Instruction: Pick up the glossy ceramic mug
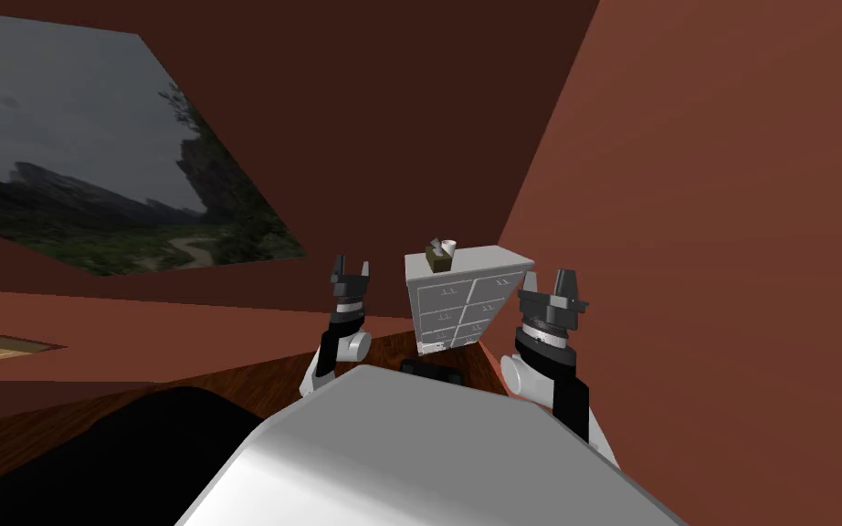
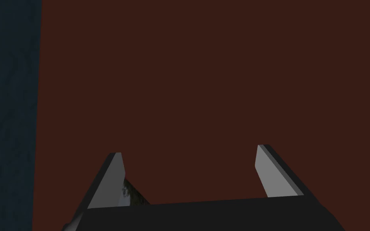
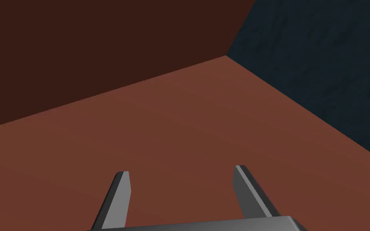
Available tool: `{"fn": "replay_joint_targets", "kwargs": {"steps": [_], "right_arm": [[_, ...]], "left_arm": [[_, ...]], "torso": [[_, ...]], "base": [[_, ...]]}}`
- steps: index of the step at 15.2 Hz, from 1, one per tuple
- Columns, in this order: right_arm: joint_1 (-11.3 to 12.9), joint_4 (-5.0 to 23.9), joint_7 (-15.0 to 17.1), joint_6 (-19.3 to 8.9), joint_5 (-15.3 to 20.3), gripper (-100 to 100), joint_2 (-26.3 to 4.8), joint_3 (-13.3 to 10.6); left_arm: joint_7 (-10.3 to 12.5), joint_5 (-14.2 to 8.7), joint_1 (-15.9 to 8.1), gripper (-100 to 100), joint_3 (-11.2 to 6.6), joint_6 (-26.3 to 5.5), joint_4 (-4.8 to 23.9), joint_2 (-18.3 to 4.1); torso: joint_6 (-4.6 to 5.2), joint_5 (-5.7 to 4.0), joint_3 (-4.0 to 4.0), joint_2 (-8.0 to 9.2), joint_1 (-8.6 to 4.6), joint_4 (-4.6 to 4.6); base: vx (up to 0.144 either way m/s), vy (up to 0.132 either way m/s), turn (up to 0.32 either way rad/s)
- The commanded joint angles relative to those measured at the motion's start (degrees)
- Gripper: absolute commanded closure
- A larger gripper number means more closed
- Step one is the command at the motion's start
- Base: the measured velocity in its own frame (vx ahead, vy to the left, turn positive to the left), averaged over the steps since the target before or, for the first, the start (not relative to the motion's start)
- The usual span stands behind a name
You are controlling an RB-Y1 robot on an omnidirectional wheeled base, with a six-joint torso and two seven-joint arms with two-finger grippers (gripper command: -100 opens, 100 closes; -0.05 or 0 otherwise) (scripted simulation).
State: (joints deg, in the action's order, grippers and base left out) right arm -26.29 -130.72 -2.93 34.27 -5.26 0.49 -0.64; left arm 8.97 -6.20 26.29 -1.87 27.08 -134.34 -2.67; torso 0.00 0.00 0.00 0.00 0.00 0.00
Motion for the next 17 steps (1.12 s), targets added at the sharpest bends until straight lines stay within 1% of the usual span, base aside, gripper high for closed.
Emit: {"fn": "replay_joint_targets", "kwargs": {"steps": [1,2,3,4,5,6,7,8,9,10,11,12,13,14,15,16,17], "right_arm": [[0.54,0.47,0.16,0.23,0.39,-100,-2.24,0.04],[1.07,0.94,0.33,0.47,0.79,-100,-3.72,0.06],[1.07,0.94,0.33,0.47,0.79,-100,-4.17,0.06],[1.76,1.55,0.55,0.79,1.31,-100,-5.94,0.07],[1.76,1.55,0.55,0.79,1.31,-100,-6.48,0.07],[2.60,2.29,0.85,1.21,1.95,-100,-8.25,0.06],[2.60,2.29,0.85,1.21,1.95,-100,-9.15,0.06],[3.55,3.15,1.20,1.72,2.69,-100,-10.64,0.01],[3.55,3.15,1.20,1.72,2.69,-100,-11.89,0.01],[3.55,3.15,1.20,1.72,2.69,-100,-12.16,0.01],[4.62,4.12,1.62,2.31,3.55,-100,-14.15,-0.07],[4.62,4.12,1.62,2.31,3.55,-100,-15.30,-0.07],[4.62,4.12,1.62,2.31,3.55,-100,-15.50,-0.07],[5.80,5.19,2.11,3.00,4.49,-100,-17.54,-0.20],[5.80,5.19,2.11,3.00,4.49,-100,-18.75,-0.20],[5.80,5.19,2.11,3.00,4.49,-100,-19.15,-0.20],[7.06,6.35,2.67,3.78,5.53,-100,-21.01,-0.38]], "left_arm": [[0.00,0.00,0.00,0,0.00,0.00,0.00,0.00],[0.00,0.00,0.00,0,0.00,0.00,0.00,0.00],[0.00,0.00,-0.01,0,0.00,0.00,0.00,0.00],[0.00,0.00,0.00,0,0.00,0.00,0.00,0.00],[0.00,0.00,-0.01,0,0.00,0.00,0.00,0.00],[0.00,0.00,0.00,0,0.00,0.00,0.00,0.00],[0.00,0.00,-0.01,0,0.00,0.00,0.00,-0.01],[0.00,0.00,-0.01,0,0.00,0.00,0.00,-0.01],[0.00,0.00,-0.01,0,0.00,0.00,0.00,0.00],[0.00,0.00,-0.01,0,0.00,0.00,0.00,0.00],[0.00,0.00,0.00,0,0.00,0.00,0.00,0.00],[0.00,0.00,-0.01,0,0.00,0.00,0.00,0.00],[0.00,0.00,-0.01,0,0.00,0.00,0.00,-0.01],[0.00,0.00,0.00,0,0.00,0.00,0.00,-0.01],[0.00,0.00,-0.01,0,0.00,0.00,0.00,0.00],[0.00,0.00,-0.01,0,0.00,0.00,0.00,-0.01],[0.00,0.00,0.00,0,0.00,0.00,0.00,0.00]], "torso": [[0.00,0.00,0.00,0.00,0.00,0.00],[-0.02,0.00,0.00,0.01,-0.04,0.00],[-0.03,-0.01,0.02,0.03,-0.10,0.01],[-0.01,-0.03,0.03,0.05,-0.15,0.01],[-0.02,-0.04,0.03,0.05,-0.20,0.01],[-0.01,-0.05,0.04,0.06,-0.22,0.01],[-0.02,-0.05,0.05,0.09,-0.25,0.02],[-0.02,-0.05,0.06,0.10,-0.24,0.02],[-0.03,-0.05,0.06,0.11,-0.24,0.02],[-0.02,-0.05,0.06,0.10,-0.24,0.02],[0.00,-0.05,0.05,0.08,-0.21,0.02],[-0.03,-0.04,0.04,0.07,-0.22,0.02],[-0.02,-0.05,0.04,0.07,-0.24,0.02],[0.00,-0.05,0.04,0.07,-0.22,0.02],[-0.03,-0.04,0.04,0.07,-0.21,0.02],[-0.03,-0.05,0.04,0.07,-0.23,0.02],[0.00,-0.05,0.04,0.06,-0.22,0.01]], "base": [[-0.004,-0.009,0.059],[-0.015,-0.027,0.133],[-0.019,-0.040,0.102],[-0.015,-0.048,0.107],[-0.018,-0.049,0.085],[-0.031,-0.053,0.119],[-0.031,-0.048,0.115],[-0.032,-0.044,0.159],[-0.030,-0.045,0.157],[-0.018,-0.035,0.056],[-0.019,-0.042,0.119],[-0.024,-0.052,0.154],[-0.019,-0.041,0.066],[-0.021,-0.037,0.160],[-0.025,-0.046,0.168],[-0.019,-0.040,0.061],[-0.022,-0.051,0.199]]}}
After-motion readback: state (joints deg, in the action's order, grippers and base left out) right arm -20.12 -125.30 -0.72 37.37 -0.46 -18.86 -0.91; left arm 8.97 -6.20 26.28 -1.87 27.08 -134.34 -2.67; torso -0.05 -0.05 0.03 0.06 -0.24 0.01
